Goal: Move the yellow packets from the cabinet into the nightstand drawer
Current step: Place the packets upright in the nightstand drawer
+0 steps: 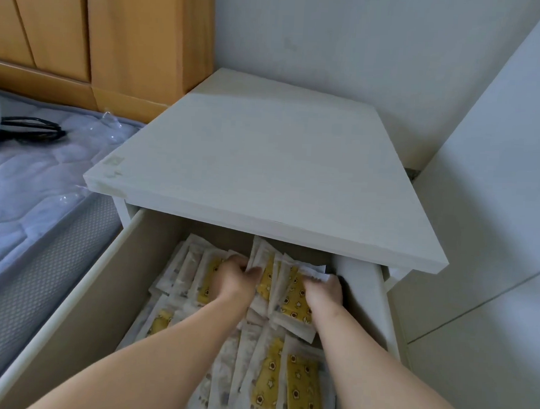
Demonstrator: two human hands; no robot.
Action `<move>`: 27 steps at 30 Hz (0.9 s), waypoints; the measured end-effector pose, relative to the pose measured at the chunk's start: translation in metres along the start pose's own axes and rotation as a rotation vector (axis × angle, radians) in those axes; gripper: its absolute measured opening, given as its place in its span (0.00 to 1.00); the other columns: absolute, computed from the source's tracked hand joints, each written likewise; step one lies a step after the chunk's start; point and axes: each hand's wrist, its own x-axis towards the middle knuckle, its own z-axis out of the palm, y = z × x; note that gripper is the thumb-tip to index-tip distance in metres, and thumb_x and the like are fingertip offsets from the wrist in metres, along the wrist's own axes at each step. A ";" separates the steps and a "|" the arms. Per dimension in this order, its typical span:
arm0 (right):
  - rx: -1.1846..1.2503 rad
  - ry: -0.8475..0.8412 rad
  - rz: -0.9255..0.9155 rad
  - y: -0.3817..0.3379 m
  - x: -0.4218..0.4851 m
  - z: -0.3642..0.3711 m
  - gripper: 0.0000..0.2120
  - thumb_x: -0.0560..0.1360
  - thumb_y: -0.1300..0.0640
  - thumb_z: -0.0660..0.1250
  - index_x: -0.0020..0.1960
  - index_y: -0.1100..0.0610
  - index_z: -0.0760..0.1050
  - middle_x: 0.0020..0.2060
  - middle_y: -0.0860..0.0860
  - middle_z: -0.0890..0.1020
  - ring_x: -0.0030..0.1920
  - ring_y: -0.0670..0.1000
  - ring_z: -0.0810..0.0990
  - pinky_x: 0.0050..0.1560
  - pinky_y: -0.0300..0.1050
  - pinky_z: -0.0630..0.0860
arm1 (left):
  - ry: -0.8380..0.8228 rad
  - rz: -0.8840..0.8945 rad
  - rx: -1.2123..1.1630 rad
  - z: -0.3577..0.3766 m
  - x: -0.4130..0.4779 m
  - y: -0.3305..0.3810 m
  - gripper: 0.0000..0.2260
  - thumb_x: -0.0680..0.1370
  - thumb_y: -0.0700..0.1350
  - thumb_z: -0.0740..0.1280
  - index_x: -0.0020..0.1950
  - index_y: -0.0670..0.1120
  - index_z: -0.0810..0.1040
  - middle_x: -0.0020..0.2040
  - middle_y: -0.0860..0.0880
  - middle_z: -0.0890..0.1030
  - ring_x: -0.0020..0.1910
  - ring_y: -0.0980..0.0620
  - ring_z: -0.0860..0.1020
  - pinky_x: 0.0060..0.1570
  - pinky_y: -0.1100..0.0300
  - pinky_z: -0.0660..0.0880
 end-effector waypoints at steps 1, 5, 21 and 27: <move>-0.068 0.006 -0.009 0.002 0.002 0.002 0.12 0.77 0.59 0.64 0.59 0.61 0.74 0.51 0.57 0.80 0.49 0.56 0.80 0.37 0.41 0.74 | 0.013 0.027 0.073 -0.001 0.001 0.000 0.13 0.78 0.50 0.65 0.59 0.46 0.74 0.46 0.48 0.78 0.44 0.48 0.76 0.42 0.59 0.71; -0.465 0.064 -0.170 0.002 -0.002 0.004 0.28 0.79 0.58 0.59 0.76 0.58 0.52 0.75 0.57 0.56 0.73 0.59 0.61 0.67 0.52 0.66 | 0.031 0.107 0.558 -0.008 -0.002 0.003 0.14 0.78 0.56 0.60 0.53 0.47 0.73 0.46 0.47 0.77 0.44 0.49 0.75 0.41 0.58 0.72; -0.902 -0.031 -0.376 0.020 0.016 0.021 0.22 0.81 0.43 0.44 0.71 0.46 0.62 0.70 0.52 0.62 0.70 0.59 0.58 0.69 0.53 0.54 | -0.246 0.655 1.081 0.007 0.016 -0.015 0.25 0.81 0.59 0.46 0.77 0.54 0.47 0.77 0.54 0.51 0.76 0.48 0.43 0.72 0.42 0.38; -0.921 0.098 -0.471 0.016 0.029 0.029 0.22 0.82 0.45 0.47 0.62 0.57 0.72 0.64 0.54 0.71 0.65 0.58 0.66 0.66 0.51 0.59 | -0.228 0.725 1.073 0.004 0.018 -0.018 0.25 0.81 0.59 0.48 0.76 0.54 0.52 0.76 0.53 0.54 0.76 0.49 0.46 0.73 0.42 0.39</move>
